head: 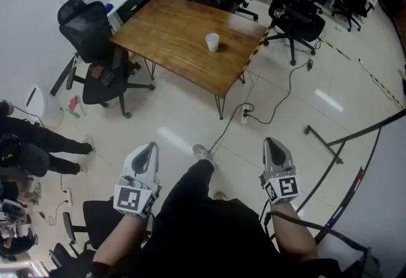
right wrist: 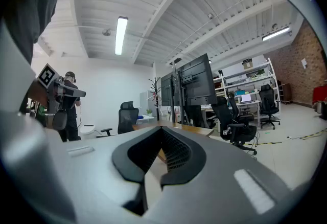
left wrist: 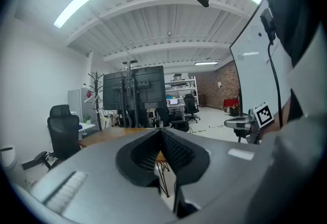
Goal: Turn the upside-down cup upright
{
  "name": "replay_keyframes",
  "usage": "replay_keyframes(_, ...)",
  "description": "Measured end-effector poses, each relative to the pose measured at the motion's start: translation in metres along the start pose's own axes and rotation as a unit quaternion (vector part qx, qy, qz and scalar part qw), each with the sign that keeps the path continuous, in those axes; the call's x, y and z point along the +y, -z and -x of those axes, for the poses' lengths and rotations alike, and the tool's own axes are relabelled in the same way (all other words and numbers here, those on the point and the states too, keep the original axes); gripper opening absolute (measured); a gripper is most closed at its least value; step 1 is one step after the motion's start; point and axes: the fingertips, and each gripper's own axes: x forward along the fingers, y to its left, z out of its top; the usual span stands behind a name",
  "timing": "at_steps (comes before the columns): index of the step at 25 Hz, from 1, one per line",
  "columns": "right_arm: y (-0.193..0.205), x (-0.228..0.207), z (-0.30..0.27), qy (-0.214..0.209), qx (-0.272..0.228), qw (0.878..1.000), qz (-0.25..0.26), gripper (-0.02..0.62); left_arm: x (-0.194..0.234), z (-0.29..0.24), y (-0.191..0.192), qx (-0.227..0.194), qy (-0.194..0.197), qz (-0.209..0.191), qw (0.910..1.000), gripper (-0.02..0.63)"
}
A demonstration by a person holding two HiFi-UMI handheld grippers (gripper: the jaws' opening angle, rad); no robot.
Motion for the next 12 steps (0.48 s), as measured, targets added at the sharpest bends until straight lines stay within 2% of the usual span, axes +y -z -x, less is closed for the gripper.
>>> replay_keyframes(4,0.005,-0.004,-0.044,0.004,0.013,1.000,0.007,0.002,0.024,-0.038,0.004,-0.015,0.010,-0.009,0.9998,0.000)
replay_keyframes(8,-0.004,-0.021,-0.105,0.009,0.022,0.999,0.033,0.003,0.067,-0.104,0.008,-0.026,0.023,0.021,0.9992,0.000)
replay_keyframes(12,-0.006,-0.070,-0.176,0.079,0.041,0.996,0.014,0.003,0.121,-0.186,0.012,-0.024,0.047,0.012,0.9985,0.000)
